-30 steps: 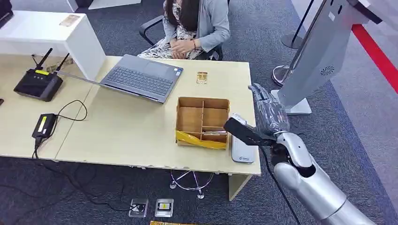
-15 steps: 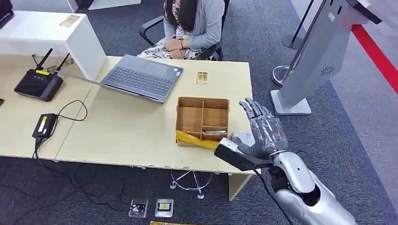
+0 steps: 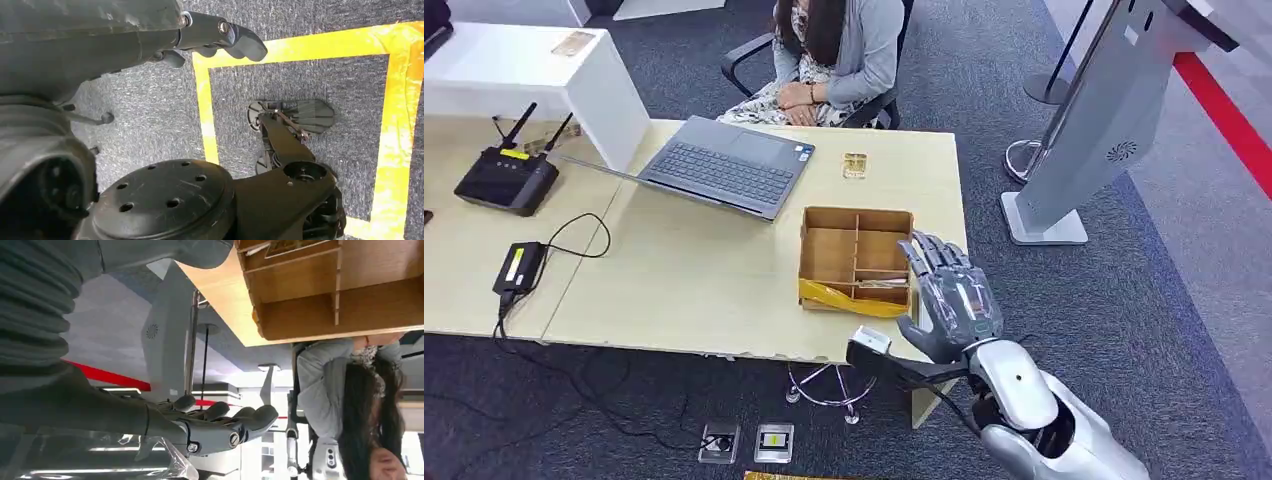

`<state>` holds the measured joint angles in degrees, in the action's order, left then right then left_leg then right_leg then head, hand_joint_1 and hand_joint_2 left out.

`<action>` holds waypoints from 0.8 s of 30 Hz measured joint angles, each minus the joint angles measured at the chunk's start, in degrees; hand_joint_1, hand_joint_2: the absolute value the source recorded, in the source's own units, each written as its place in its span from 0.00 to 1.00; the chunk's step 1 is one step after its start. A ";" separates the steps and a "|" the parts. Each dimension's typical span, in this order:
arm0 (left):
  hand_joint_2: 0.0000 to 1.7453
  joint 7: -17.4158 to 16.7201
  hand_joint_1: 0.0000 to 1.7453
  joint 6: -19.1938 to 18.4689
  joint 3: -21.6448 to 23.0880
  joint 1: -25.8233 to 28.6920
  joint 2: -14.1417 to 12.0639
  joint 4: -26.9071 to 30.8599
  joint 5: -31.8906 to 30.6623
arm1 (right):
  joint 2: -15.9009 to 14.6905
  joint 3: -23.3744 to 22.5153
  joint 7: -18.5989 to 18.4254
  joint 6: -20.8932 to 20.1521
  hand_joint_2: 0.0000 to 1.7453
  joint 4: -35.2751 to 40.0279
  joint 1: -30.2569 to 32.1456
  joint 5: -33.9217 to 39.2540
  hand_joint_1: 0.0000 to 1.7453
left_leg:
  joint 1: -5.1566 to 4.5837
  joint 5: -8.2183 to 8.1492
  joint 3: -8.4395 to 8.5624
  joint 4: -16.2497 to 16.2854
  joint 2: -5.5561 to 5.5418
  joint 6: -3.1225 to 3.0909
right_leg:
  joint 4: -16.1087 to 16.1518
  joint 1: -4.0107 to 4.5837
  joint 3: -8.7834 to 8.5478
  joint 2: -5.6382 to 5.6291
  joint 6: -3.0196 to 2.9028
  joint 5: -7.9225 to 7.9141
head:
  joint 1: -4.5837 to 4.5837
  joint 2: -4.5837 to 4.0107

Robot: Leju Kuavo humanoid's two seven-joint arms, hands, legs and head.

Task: Pass the card to the sensor for recognition and then transmit it.

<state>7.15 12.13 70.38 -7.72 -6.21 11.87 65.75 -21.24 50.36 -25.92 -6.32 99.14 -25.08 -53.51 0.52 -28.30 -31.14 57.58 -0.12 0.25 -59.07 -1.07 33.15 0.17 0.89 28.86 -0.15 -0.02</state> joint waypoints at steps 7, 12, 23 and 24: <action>0.00 -0.15 0.00 -0.09 0.00 -0.01 0.09 0.00 -0.24 | 1.25 1.44 0.13 -0.52 1.00 -0.57 -0.01 0.68 0.00 | 0.00 0.00 0.00 0.00 0.00 0.00 | 0.00 0.00 0.00 0.00 0.00 0.00 | 0.00 0.00; 0.00 -0.37 0.00 0.50 0.00 -0.01 0.42 0.00 -0.31 | 2.97 2.21 0.85 -0.42 1.00 -1.64 -0.20 1.88 0.00 | 0.02 0.00 0.00 0.00 0.00 0.00 | 0.00 0.01 0.00 0.00 0.00 0.00 | 0.00 0.00; 0.00 -0.59 0.00 -0.17 0.02 -0.05 0.90 0.00 -1.16 | 6.84 2.29 1.33 1.27 1.00 -8.66 -3.90 3.69 0.00 | 0.02 0.00 -0.01 0.00 -0.01 0.00 | -0.01 0.01 -0.01 0.01 0.00 0.00 | 0.02 0.00; 0.00 -0.61 0.00 -0.17 0.02 -0.05 0.92 0.00 -1.16 | 7.26 2.29 1.55 1.88 1.00 -9.47 -4.14 3.61 0.00 | 0.02 0.00 -0.01 0.00 -0.01 0.00 | -0.01 0.01 -0.01 0.01 0.00 0.00 | 0.00 0.00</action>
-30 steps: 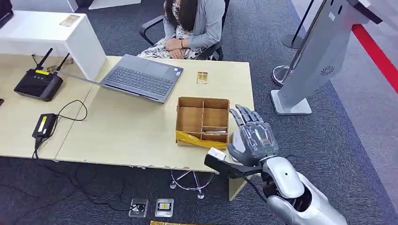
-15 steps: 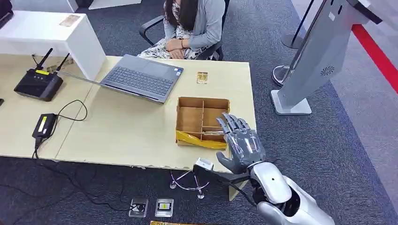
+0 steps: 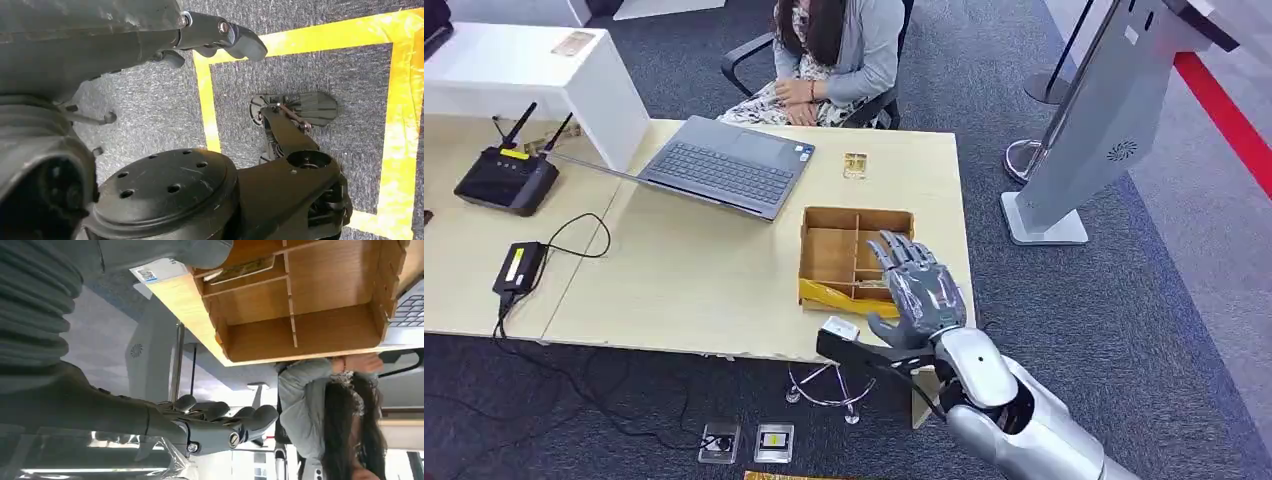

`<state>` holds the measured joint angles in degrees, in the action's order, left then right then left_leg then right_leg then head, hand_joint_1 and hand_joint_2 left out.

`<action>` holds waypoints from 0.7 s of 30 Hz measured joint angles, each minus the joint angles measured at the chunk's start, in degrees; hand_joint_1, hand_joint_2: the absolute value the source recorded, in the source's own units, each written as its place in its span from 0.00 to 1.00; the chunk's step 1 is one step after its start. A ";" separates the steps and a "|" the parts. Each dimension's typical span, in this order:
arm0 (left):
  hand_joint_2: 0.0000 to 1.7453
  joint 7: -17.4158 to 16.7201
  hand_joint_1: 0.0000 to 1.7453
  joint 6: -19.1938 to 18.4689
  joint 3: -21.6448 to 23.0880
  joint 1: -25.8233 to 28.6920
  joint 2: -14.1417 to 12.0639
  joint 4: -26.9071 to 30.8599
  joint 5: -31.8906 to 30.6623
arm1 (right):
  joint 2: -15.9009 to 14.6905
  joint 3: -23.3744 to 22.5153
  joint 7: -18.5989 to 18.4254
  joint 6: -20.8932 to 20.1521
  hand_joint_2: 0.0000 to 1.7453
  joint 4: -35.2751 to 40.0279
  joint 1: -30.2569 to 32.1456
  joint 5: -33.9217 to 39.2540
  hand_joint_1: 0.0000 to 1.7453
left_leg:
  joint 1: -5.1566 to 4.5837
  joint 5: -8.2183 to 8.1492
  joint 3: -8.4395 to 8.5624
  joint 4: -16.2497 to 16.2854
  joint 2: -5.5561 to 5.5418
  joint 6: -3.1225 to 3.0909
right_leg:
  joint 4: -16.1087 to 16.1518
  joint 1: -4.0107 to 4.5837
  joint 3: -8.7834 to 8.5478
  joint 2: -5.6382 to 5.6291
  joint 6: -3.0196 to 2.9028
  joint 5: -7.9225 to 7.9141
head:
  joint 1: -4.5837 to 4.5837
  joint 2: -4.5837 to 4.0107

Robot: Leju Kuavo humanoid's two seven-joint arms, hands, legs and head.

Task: Pass the card to the sensor for recognition and then transmit it.

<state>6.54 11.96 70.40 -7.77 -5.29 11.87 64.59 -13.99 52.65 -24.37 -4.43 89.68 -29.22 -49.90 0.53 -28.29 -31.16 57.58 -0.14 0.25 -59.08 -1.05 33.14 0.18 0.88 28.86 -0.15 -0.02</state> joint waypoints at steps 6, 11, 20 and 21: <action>0.00 -0.04 0.00 0.35 0.00 -0.06 0.18 0.00 0.11 | 3.17 0.07 2.25 3.37 1.00 -6.75 -2.17 0.15 0.00 | 0.02 0.00 -0.01 0.00 -0.02 0.00 | 0.00 0.02 0.01 0.02 -0.01 0.01 | 0.00 0.00; 0.00 -0.09 0.00 0.63 0.00 -0.06 0.33 0.00 0.28 | 5.70 0.11 3.21 4.83 1.00 -12.52 -3.25 0.57 0.00 | 0.02 0.00 -0.01 0.00 -0.02 0.00 | 0.00 0.02 0.01 0.02 -0.01 0.01 | 0.00 0.00; 0.00 -0.15 0.00 0.44 0.00 -0.05 0.37 0.00 0.26 | 7.85 0.11 3.43 5.37 1.00 -18.18 -3.57 0.85 0.00 | 0.02 0.00 -0.02 0.00 -0.02 0.00 | 0.00 0.02 0.02 0.01 -0.01 0.01 | 0.00 0.00; 0.00 -0.15 0.00 0.35 0.00 -0.05 0.37 0.00 0.26 | 7.91 0.09 3.43 5.42 1.00 -18.51 -3.58 0.85 0.00 | 0.02 0.00 -0.02 0.00 -0.02 0.00 | 0.00 0.02 0.02 0.01 -0.01 0.01 | 0.00 0.02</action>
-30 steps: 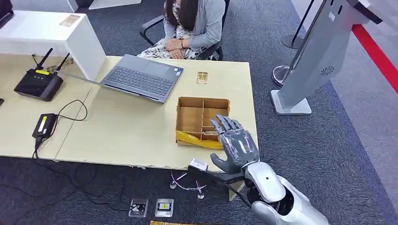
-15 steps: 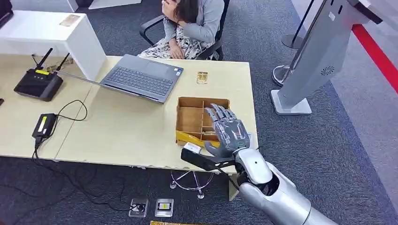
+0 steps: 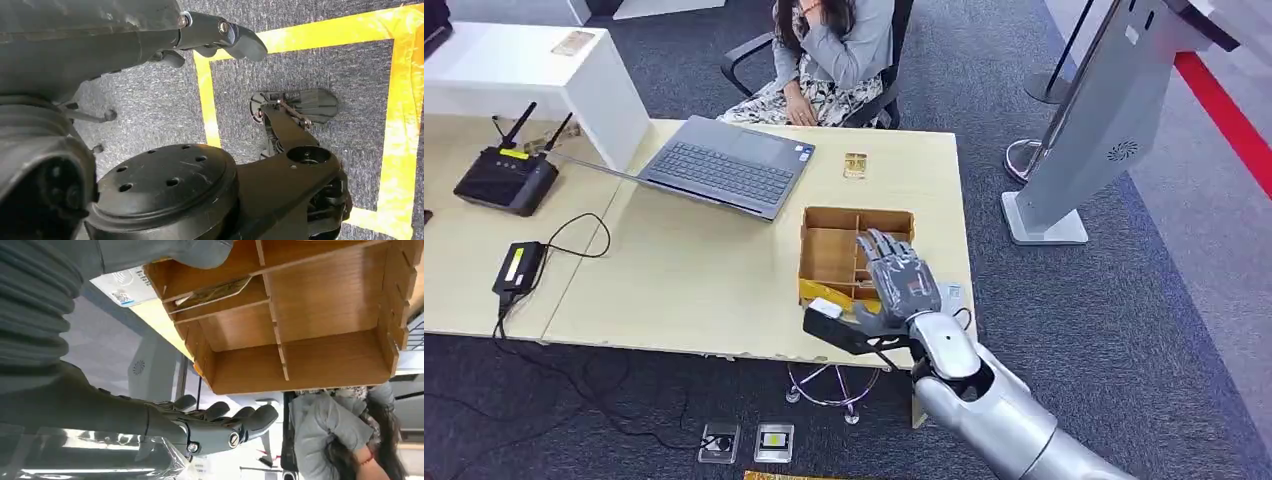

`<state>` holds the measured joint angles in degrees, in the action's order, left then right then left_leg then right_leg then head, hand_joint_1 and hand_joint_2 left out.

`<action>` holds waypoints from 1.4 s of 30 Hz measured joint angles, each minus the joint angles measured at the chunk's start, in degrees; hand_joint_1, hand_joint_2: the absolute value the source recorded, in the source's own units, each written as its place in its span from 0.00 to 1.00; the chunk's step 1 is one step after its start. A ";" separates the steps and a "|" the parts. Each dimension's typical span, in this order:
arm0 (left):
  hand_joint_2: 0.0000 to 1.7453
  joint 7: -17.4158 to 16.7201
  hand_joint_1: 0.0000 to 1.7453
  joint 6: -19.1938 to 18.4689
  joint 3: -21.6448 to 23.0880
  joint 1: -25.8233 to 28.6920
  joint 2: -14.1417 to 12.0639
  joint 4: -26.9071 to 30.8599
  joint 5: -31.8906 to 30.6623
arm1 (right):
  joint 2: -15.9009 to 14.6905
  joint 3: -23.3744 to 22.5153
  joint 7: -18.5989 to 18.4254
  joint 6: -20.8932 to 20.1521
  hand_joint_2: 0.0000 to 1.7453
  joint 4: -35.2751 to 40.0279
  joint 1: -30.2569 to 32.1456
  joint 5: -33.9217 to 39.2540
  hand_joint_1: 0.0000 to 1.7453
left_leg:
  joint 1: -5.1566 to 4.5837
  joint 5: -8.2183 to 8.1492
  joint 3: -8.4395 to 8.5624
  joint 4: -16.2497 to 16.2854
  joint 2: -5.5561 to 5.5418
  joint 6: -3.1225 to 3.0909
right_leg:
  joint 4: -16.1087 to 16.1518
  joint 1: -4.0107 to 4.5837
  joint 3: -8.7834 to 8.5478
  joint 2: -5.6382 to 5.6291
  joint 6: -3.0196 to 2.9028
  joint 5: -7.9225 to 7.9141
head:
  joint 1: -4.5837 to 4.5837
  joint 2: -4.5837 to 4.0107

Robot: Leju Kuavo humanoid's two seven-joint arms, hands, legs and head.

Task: Pass the card to the sensor for recognition and then transmit it.

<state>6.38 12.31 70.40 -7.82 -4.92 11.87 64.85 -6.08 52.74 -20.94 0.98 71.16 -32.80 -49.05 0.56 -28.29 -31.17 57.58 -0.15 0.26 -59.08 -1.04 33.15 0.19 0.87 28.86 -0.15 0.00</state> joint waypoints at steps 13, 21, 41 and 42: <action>0.00 0.02 0.00 0.15 0.00 0.01 0.00 0.00 0.00 | 0.42 -0.09 0.63 1.86 1.00 -3.71 -0.02 -1.05 0.00 | 0.00 0.00 0.01 0.00 0.00 0.00 | 0.00 0.00 0.00 -0.01 0.00 0.00 | 0.00 -0.02; 0.00 -0.48 0.00 0.24 0.00 0.01 0.00 0.00 -0.07 | 0.63 -0.09 0.50 1.77 1.00 -4.33 0.55 -1.36 0.00 | 0.00 0.00 0.01 0.00 0.00 0.00 | 0.00 0.00 0.01 -0.02 0.00 0.00 | 0.00 0.00; 0.00 -1.03 0.00 0.18 0.00 0.01 0.02 0.00 -0.42 | 0.94 -0.13 -0.63 1.84 1.00 -5.03 1.51 -4.17 0.00 | 0.00 0.00 0.02 0.00 0.01 0.00 | 0.00 0.00 0.01 -0.02 0.00 0.00 | 0.00 -0.02; 0.00 -1.03 0.00 0.18 0.00 0.01 0.02 0.00 -0.44 | 0.96 -0.13 -0.63 1.88 1.00 -5.20 1.51 -4.17 0.00 | 0.00 0.00 0.02 0.00 0.01 0.00 | 0.00 0.00 0.01 -0.02 0.00 0.00 | 0.00 -0.02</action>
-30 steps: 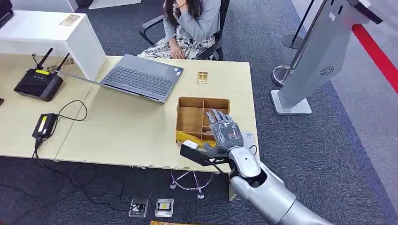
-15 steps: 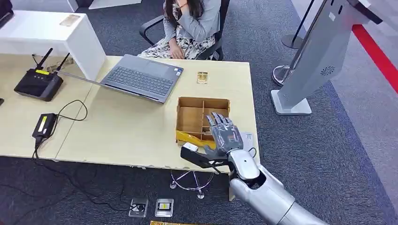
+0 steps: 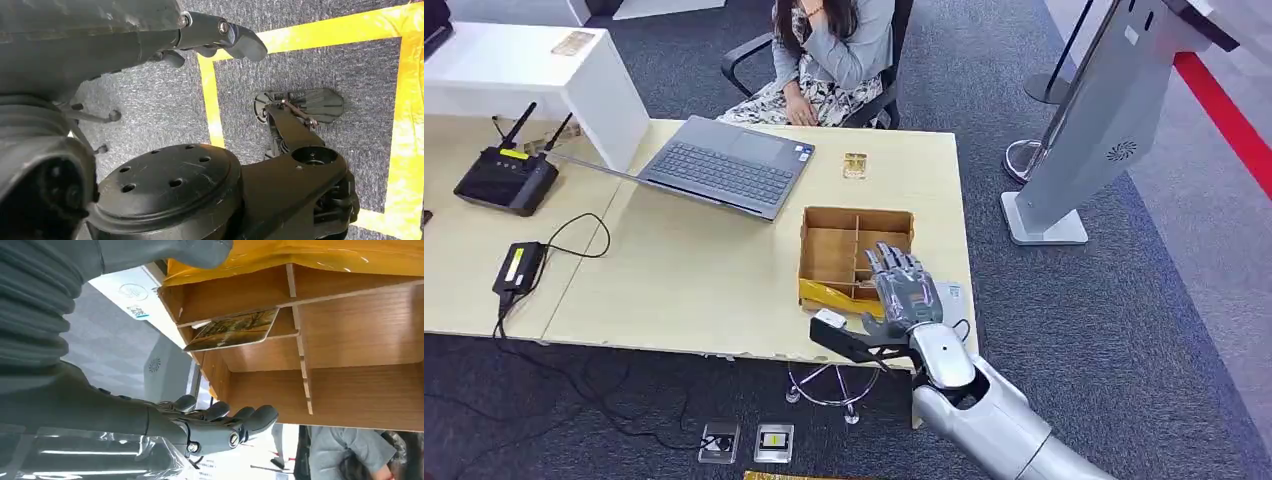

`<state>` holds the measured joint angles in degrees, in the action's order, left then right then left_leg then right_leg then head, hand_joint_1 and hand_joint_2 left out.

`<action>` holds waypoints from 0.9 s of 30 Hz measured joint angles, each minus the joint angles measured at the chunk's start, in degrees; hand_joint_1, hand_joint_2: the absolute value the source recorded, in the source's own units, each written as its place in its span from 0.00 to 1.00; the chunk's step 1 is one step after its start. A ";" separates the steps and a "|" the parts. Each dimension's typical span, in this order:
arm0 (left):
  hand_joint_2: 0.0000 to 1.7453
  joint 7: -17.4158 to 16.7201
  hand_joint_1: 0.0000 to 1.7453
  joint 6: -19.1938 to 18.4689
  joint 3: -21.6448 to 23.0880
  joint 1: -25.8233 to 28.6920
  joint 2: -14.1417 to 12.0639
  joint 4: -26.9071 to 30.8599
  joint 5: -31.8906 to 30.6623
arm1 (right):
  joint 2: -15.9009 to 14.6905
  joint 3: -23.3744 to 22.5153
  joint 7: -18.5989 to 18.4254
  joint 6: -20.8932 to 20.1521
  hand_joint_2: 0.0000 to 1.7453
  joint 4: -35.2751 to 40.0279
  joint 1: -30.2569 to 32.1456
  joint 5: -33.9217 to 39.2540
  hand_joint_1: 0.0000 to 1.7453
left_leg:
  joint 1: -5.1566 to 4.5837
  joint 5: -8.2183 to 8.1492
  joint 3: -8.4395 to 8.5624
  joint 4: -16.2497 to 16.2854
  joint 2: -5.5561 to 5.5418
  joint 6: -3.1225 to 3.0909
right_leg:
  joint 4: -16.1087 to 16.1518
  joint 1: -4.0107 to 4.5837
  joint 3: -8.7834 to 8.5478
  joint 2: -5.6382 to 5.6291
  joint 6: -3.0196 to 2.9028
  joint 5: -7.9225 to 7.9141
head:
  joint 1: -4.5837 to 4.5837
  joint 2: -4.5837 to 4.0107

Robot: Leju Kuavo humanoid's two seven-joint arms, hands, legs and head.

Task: Pass the card to the sensor for recognition and then transmit it.

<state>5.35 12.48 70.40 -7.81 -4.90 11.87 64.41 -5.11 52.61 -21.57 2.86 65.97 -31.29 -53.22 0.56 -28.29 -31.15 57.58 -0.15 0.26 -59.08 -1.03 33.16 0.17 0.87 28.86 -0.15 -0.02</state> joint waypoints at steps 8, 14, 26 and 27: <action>0.00 0.00 0.00 0.00 0.00 0.00 0.00 0.00 -0.35 | 0.26 -0.46 0.31 0.52 1.00 -0.85 0.14 0.00 0.00 | 0.00 0.00 0.00 0.00 0.00 0.00 | 0.00 0.00 0.00 0.00 0.00 0.00 | 0.00 0.00; 0.00 0.00 0.00 -0.02 0.00 0.00 0.00 0.00 -0.48 | 0.31 -0.94 0.68 0.68 1.00 -1.57 0.18 0.00 0.09 | 0.00 0.00 0.00 0.00 0.00 0.00 | 0.00 0.00 0.00 0.00 0.00 0.00 | 0.00 0.00; 0.00 0.00 0.00 0.17 0.00 -0.02 0.02 0.00 -0.96 | 1.44 -0.98 3.21 2.62 1.00 -6.47 -0.57 0.33 0.00 | 0.00 0.00 0.00 0.00 0.00 0.00 | 0.00 0.00 -0.01 0.01 0.00 0.00 | 0.00 0.00; 0.00 0.00 0.00 0.20 0.00 -0.01 0.04 0.00 -0.96 | 1.59 -0.98 3.28 2.90 1.00 -6.91 -0.57 0.35 0.00 | 0.00 0.00 -0.01 0.00 0.00 0.00 | 0.00 0.00 -0.01 0.01 0.00 0.00 | 0.00 0.00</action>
<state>5.35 12.68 70.40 -7.82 -4.85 11.87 63.45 -3.52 51.63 -18.29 5.77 59.06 -31.86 -52.87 0.56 -28.29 -31.16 57.58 -0.15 0.26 -59.08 -1.03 33.16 0.17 0.87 28.86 -0.15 -0.02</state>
